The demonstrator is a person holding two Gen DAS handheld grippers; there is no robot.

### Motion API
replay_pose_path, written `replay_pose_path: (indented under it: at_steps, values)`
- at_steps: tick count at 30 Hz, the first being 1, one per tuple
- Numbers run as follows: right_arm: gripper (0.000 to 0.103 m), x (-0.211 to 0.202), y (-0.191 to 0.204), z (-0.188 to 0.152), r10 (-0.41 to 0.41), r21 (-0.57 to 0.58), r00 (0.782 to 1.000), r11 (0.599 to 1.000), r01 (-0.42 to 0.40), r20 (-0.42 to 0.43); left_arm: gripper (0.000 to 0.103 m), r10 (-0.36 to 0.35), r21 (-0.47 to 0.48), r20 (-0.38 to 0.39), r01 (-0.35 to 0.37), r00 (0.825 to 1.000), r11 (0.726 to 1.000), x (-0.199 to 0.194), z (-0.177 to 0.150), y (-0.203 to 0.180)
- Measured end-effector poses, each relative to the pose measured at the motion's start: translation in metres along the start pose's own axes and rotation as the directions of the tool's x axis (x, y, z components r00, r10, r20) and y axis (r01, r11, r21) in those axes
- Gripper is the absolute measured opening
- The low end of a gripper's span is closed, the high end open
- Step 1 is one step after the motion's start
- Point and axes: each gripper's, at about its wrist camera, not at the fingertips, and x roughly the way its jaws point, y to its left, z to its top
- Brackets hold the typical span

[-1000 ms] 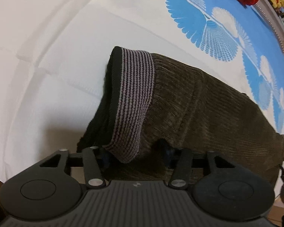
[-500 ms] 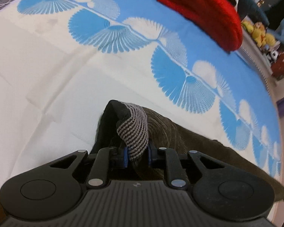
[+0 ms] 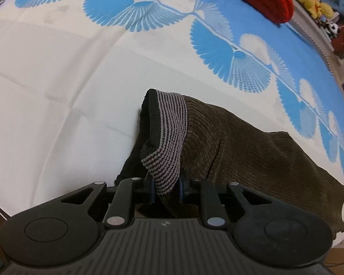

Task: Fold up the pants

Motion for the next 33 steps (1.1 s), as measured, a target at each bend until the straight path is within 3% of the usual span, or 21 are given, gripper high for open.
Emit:
replay_pose_path:
  at_steps: [4, 7, 9, 11, 13, 14, 16, 18, 21, 22, 23, 24, 25, 26, 27, 29, 30, 31, 33]
  values:
    - [0.002, -0.004, 0.008, 0.003, -0.092, -0.014, 0.995, 0.996, 0.092, 0.041, 0.021, 0.015, 0.043, -0.045, -0.013, 0.999, 0.999, 0.005, -0.007, 0.000]
    - [0.003, 0.020, -0.007, 0.001, -0.220, 0.010, 0.973, 0.975, 0.221, -0.070, 0.028, 0.094, 0.168, -0.127, -0.072, 0.987, 0.983, 0.023, -0.016, -0.010]
    - [0.005, 0.033, -0.008, 0.001, -0.246, -0.027, 0.961, 0.969, 0.245, -0.126, 0.036, 0.122, 0.227, -0.109, -0.095, 0.986, 0.969, 0.022, -0.018, -0.016]
    - [0.008, 0.030, -0.003, 0.004, -0.271, -0.046, 0.959, 0.962, 0.268, -0.080, 0.053, 0.164, 0.260, -0.047, -0.147, 0.985, 0.954, 0.011, -0.015, -0.019]
    - [0.011, 0.020, 0.001, 0.007, -0.279, -0.057, 0.960, 0.959, 0.278, -0.016, 0.055, 0.244, 0.284, 0.106, -0.264, 0.964, 0.922, -0.008, -0.012, -0.026]
    - [0.011, 0.013, 0.004, 0.008, -0.290, -0.065, 0.956, 0.954, 0.292, 0.030, 0.055, 0.230, 0.275, 0.182, -0.274, 0.956, 0.921, -0.020, -0.010, -0.029]
    - [0.012, 0.001, 0.008, 0.009, -0.289, -0.088, 0.951, 0.950, 0.299, 0.114, 0.054, 0.126, 0.233, 0.268, -0.191, 0.955, 0.954, -0.039, -0.003, -0.032]
    - [0.012, -0.007, 0.011, 0.010, -0.258, -0.101, 0.950, 0.955, 0.278, 0.176, 0.046, 0.049, 0.247, 0.291, -0.124, 0.955, 0.961, -0.043, 0.001, -0.039]
    - [0.012, -0.007, 0.009, 0.012, -0.167, -0.129, 0.972, 0.973, 0.189, 0.167, 0.034, -0.019, 0.363, 0.183, -0.050, 0.983, 0.930, -0.017, 0.000, -0.060]
    - [0.012, -0.003, 0.010, 0.013, -0.135, -0.133, 0.981, 0.979, 0.153, 0.136, 0.031, -0.005, 0.391, 0.132, -0.048, 0.991, 0.919, -0.003, -0.001, -0.066]
    - [0.012, 0.004, 0.009, 0.013, -0.103, -0.133, 0.990, 0.984, 0.116, 0.096, 0.031, 0.054, 0.418, 0.065, -0.077, 0.996, 0.905, 0.016, -0.003, -0.068]
    - [0.012, 0.009, 0.008, 0.012, -0.087, -0.135, 0.994, 0.986, 0.095, 0.063, 0.029, 0.164, 0.440, -0.004, -0.146, 0.986, 0.886, 0.038, -0.006, -0.068]
    - [0.013, 0.016, 0.006, 0.011, -0.085, -0.141, 0.996, 0.986, 0.088, 0.025, 0.018, 0.259, 0.471, -0.047, -0.207, 0.965, 0.858, 0.056, -0.009, -0.068]
    - [0.015, 0.023, 0.006, 0.010, -0.104, -0.147, 0.995, 0.984, 0.101, -0.010, 0.017, 0.293, 0.504, -0.051, -0.229, 0.955, 0.833, 0.062, -0.011, -0.070]
    - [0.020, 0.033, 0.001, 0.009, -0.152, -0.154, 0.987, 0.978, 0.142, -0.052, 0.017, 0.291, 0.518, -0.038, -0.230, 0.956, 0.824, 0.062, -0.011, -0.075]
    - [0.021, 0.047, -0.013, 0.006, -0.245, -0.144, 0.961, 0.963, 0.226, -0.131, 0.020, 0.239, 0.473, 0.007, -0.214, 0.971, 0.855, 0.048, -0.004, -0.080]
    - [0.020, 0.050, -0.021, 0.007, -0.244, -0.116, 0.958, 0.967, 0.228, -0.152, 0.023, 0.189, 0.457, 0.069, -0.199, 0.980, 0.867, 0.035, 0.000, -0.084]
    - [0.020, 0.049, -0.026, 0.011, -0.219, -0.078, 0.963, 0.975, 0.209, -0.154, 0.029, 0.131, 0.444, 0.131, -0.176, 0.983, 0.879, 0.024, 0.005, -0.088]
    - [0.020, 0.046, -0.031, 0.018, -0.193, -0.060, 0.972, 0.981, 0.187, -0.132, 0.029, 0.072, 0.406, 0.184, -0.142, 0.980, 0.903, 0.019, 0.013, -0.093]
